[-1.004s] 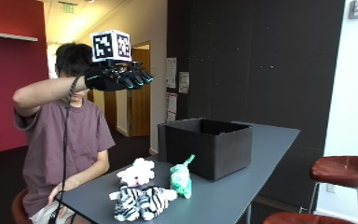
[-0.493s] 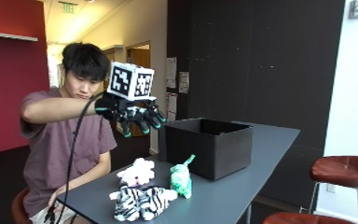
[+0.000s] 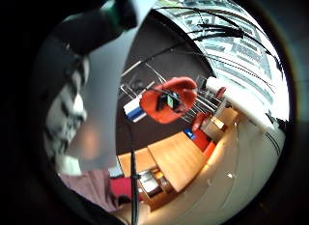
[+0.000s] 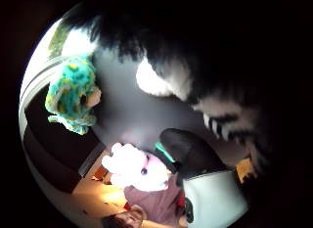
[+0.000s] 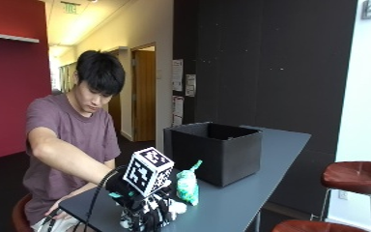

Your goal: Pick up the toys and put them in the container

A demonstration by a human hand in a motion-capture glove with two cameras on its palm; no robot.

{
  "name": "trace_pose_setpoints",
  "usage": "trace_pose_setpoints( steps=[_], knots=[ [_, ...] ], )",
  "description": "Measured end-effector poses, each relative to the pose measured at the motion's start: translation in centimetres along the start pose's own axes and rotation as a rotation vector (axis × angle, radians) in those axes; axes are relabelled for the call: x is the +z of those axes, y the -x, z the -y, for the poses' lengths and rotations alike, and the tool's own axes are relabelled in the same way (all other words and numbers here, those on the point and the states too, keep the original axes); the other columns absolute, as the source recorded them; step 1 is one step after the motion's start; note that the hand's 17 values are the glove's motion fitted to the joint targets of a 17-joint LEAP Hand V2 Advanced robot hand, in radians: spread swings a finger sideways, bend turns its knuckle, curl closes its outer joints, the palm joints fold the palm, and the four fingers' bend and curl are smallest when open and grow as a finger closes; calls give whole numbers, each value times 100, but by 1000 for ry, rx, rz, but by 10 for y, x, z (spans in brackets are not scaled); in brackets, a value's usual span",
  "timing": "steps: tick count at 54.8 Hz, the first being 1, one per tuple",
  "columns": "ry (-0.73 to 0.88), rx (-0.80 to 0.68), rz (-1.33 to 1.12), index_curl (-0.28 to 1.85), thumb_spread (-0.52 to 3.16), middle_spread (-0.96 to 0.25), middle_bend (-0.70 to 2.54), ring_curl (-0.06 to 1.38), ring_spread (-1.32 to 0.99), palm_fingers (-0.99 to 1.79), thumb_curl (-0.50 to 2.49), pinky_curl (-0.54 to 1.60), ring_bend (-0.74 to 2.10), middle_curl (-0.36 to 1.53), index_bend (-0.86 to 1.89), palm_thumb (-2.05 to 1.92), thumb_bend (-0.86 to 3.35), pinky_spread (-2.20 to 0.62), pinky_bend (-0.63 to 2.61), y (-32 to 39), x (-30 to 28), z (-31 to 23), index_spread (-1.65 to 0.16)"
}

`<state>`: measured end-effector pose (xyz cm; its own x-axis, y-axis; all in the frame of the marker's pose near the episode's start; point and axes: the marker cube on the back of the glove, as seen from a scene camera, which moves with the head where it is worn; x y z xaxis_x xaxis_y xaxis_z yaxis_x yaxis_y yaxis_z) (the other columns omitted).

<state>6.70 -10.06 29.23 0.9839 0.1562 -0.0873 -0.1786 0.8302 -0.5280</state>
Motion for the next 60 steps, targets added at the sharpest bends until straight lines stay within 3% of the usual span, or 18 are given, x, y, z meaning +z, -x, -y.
trace_pose_setpoints(
  steps=[2,10,15,23,37,47,60],
  knots=[
    [-40,-1,-13,7,113,7,33,30,-1,6,22,36,67,32,-6,6,1,2,99,0,0,3,-9],
    [-45,-13,-14,0,118,-6,56,43,-22,53,28,35,117,40,-1,25,8,-18,109,3,-6,10,-7],
    [-11,-33,-14,-2,125,-11,64,50,-29,68,32,37,138,45,2,37,14,-28,114,5,-6,13,-8],
    [101,-62,6,-2,101,-20,81,55,-34,79,46,37,143,55,12,60,20,-37,112,9,-5,11,-13],
    [184,-78,-46,0,69,-26,95,56,-34,104,61,37,143,67,22,64,14,-40,100,35,-3,-20,-23],
    [82,-89,-53,-1,52,-27,92,56,-34,109,70,38,139,71,28,66,12,-39,95,55,-53,-57,-27],
    [-118,-150,-34,-1,41,-29,87,57,-34,110,79,40,138,74,32,67,8,-39,93,88,-168,-123,-29]
  ],
)
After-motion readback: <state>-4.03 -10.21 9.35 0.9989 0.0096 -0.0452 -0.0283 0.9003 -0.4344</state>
